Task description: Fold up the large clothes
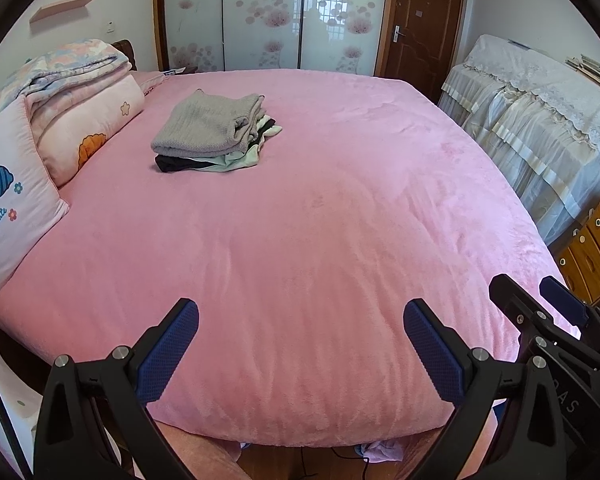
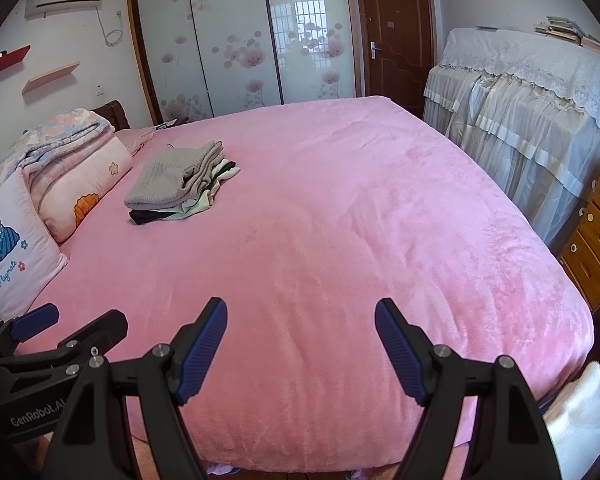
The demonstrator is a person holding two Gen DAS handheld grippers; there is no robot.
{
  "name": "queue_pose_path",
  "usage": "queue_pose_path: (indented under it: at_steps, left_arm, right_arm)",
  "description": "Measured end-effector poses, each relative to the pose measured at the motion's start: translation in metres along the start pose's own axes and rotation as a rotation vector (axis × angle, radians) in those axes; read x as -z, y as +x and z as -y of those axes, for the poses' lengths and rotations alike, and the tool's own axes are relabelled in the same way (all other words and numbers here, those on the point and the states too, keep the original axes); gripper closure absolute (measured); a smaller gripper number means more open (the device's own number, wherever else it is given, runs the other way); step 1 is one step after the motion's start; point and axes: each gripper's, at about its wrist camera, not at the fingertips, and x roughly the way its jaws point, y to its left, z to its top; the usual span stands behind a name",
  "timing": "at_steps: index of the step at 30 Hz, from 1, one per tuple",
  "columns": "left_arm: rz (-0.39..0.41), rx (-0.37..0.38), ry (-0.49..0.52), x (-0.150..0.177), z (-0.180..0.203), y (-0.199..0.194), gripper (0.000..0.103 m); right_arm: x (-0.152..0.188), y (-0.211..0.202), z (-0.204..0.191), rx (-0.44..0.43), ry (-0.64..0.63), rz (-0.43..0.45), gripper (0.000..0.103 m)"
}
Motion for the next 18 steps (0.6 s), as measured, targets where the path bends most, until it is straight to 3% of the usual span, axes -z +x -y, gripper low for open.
queue_pose_path:
  at_steps: [18]
  left_arm:
    - [-0.030, -0.035, -0.008, -0.006, -0.003, 0.010, 0.002]
  right_arm:
    - [-0.001, 0.011, -0.007, 0.003, -0.019, -0.026, 0.026]
